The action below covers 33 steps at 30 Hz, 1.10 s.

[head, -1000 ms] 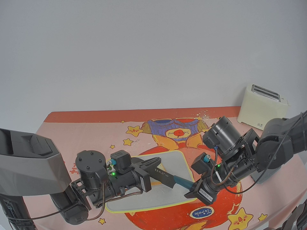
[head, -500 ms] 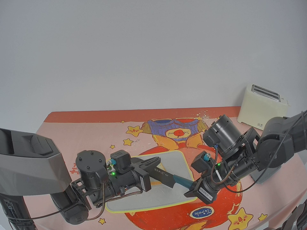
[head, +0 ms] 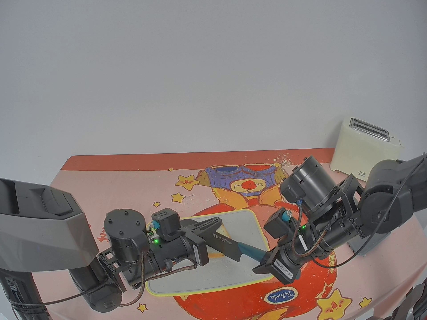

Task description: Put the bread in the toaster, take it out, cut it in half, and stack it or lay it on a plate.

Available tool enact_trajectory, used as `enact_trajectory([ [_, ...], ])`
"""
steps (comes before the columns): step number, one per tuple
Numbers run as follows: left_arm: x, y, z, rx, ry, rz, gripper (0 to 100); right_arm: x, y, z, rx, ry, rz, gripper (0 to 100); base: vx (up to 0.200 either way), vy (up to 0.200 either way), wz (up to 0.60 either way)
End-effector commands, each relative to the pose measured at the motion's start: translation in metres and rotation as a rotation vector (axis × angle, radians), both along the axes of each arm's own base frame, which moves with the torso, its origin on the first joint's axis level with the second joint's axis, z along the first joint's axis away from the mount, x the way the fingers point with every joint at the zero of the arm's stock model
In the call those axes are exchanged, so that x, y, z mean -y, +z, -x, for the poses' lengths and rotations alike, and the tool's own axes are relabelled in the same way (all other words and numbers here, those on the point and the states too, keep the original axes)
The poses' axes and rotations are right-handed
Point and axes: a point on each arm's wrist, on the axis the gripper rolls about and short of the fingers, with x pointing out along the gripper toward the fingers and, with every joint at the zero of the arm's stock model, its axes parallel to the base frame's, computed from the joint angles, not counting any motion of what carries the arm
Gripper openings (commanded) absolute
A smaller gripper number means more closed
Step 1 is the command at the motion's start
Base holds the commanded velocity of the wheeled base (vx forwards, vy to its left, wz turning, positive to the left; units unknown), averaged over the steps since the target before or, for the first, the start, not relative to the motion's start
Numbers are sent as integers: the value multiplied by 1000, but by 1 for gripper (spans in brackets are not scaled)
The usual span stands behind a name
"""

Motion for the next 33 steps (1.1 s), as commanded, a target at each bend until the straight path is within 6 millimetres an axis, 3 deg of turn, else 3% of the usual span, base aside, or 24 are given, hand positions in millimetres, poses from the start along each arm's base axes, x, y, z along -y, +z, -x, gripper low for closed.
enact_trajectory([
  [1, 1, -2, -1, 1, -2, 3, 0, 1, 2, 1, 4, 2, -4, 0, 0, 0, 0],
  [33, 0, 8, 3, 24, -8, 21, 0, -3, -11, 3, -24, 7, 29, 0, 0, 0, 0],
])
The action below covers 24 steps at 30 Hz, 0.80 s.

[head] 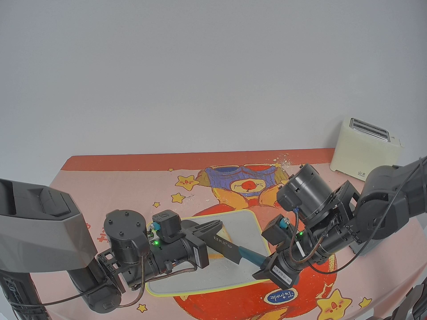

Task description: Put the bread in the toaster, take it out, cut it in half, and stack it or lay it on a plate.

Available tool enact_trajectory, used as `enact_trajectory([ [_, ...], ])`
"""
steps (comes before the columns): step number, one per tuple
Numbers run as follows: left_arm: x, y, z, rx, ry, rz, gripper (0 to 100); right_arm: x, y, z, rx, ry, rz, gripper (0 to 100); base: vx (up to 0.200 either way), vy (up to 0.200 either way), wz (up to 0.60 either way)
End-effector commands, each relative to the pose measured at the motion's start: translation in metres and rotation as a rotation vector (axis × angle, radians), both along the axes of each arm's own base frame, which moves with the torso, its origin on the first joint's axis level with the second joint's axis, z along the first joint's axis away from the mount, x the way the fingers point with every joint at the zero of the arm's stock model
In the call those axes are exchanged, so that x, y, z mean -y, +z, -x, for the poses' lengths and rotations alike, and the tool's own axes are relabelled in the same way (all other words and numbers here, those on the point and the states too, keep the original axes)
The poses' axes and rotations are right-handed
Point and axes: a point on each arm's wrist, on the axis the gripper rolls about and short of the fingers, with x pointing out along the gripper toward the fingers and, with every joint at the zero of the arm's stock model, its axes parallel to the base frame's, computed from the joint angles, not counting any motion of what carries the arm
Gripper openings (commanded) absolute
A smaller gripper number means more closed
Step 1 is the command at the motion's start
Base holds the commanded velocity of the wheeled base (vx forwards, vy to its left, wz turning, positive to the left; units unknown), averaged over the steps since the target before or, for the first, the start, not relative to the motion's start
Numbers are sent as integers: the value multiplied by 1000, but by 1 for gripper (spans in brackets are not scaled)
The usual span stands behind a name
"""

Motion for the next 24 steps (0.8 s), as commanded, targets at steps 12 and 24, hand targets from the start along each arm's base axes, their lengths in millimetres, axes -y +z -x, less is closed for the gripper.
enact_trajectory([
  [12, 0, -2, -1, 7, 6, 6, 0, -4, 21, 2, 52, 13, -52, 0, 0, 0, 0],
  [24, 0, 3, 0, 17, 1, 15, 0, -2, -5, 3, -10, 12, 12, 0, 0, 0, 0],
])
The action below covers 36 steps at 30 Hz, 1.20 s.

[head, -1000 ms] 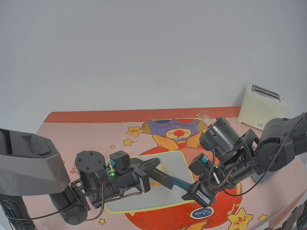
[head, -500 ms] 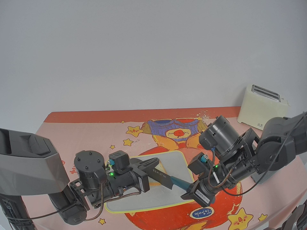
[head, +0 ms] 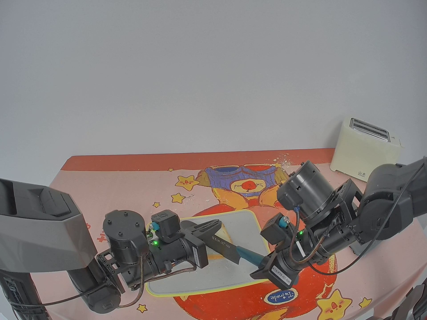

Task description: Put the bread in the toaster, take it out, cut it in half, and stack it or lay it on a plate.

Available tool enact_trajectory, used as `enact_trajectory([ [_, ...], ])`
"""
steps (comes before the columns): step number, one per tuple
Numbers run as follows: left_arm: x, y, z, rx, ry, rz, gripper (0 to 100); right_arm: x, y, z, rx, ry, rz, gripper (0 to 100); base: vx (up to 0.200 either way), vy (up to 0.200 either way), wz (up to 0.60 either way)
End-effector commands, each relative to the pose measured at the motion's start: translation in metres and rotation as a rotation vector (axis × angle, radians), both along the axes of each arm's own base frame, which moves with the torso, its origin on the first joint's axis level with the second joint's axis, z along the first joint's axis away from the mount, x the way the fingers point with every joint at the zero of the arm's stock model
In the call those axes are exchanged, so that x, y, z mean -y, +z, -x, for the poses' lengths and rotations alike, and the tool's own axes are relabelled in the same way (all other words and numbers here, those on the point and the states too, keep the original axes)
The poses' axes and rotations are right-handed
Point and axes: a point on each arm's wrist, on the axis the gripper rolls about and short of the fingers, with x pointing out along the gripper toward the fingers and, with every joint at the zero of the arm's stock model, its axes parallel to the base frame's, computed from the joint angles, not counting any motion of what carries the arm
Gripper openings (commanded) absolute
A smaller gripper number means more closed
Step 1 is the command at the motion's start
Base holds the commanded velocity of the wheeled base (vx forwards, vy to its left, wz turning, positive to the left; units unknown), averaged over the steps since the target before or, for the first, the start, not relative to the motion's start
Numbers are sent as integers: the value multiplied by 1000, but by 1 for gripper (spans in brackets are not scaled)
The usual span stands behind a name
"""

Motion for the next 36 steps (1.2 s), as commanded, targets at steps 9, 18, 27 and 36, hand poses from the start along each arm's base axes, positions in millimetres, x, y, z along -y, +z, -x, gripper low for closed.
enact_trajectory([
  [9, 0, 8, 2, 28, -1, 24, 0, 0, -6, -1, -15, -4, 18, 0, 0, 0, 0],
  [18, 0, 0, 0, 8, 3, 8, 0, -1, 13, -1, 27, -2, -29, 0, 0, 0, 0],
  [27, 0, 2, 0, 14, 0, 13, 0, 0, 1, 0, 0, -2, 2, 0, 0, 0, 0],
  [36, -1, 9, 1, 33, 0, 28, 0, -1, -2, -2, 9, -10, 19, 0, 0, 0, 0],
])
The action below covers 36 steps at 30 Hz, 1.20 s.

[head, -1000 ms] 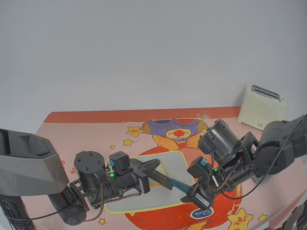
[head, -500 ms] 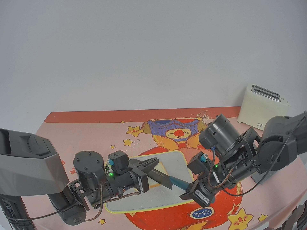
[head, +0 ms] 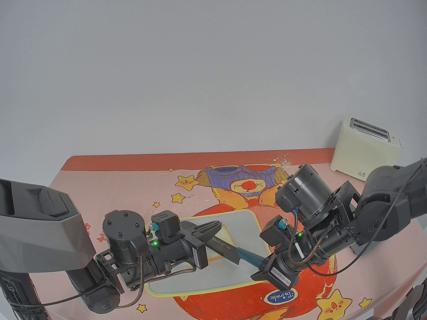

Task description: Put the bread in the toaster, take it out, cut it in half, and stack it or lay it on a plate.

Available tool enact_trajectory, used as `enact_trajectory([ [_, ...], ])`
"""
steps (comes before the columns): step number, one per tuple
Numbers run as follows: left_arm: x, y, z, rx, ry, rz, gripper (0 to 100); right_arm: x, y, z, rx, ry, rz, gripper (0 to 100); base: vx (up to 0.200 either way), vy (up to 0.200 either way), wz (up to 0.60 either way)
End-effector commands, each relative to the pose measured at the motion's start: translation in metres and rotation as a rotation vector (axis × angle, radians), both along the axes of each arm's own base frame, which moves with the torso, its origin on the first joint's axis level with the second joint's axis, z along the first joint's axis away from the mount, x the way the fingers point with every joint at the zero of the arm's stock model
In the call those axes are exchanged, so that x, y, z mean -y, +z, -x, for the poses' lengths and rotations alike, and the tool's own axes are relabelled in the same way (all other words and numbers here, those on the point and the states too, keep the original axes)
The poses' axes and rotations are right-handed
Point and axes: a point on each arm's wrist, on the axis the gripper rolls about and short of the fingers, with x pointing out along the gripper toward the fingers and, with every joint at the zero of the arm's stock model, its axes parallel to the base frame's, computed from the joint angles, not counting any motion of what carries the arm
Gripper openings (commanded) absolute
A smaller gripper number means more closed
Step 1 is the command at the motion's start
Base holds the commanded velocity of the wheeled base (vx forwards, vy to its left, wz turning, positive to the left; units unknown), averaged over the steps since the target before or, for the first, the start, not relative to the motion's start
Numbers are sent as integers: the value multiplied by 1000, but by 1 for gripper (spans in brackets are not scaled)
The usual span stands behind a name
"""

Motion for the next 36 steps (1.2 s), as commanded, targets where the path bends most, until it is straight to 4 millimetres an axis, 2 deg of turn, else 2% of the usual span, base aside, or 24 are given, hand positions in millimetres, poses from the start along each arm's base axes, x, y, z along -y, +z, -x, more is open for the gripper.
enact_trajectory([
  [1, 0, 7, 0, 31, 1, 25, 0, 0, 0, -1, 9, -6, 9, 0, 0, 0, 0],
  [5, -1, 13, 1, 47, 0, 38, 0, 1, 2, 0, 21, -11, 11, 0, 0, 0, 0],
  [10, -5, 33, 6, 95, -17, 83, 0, 3, 5, 2, 27, -12, 6, 0, 0, 0, 0],
  [17, -16, 86, 19, 232, -43, 222, 0, 0, 6, 4, 34, -4, 1, 0, 0, 0, 0],
  [20, -18, 101, 19, 279, -36, 260, 0, -2, 8, 2, 44, -3, -9, 0, 0, 0, 0],
  [27, -17, 103, 17, 287, -35, 262, 0, -11, 14, -4, 164, -35, -46, 0, 0, 0, 0],
  [28, -17, 100, 17, 282, -34, 252, 0, -14, 19, -4, 225, -70, -58, 0, 0, 0, 0],
  [36, -18, 99, 18, 278, -34, 249, 0, -17, 48, 6, 351, -286, -119, 0, 0, 0, 0],
])
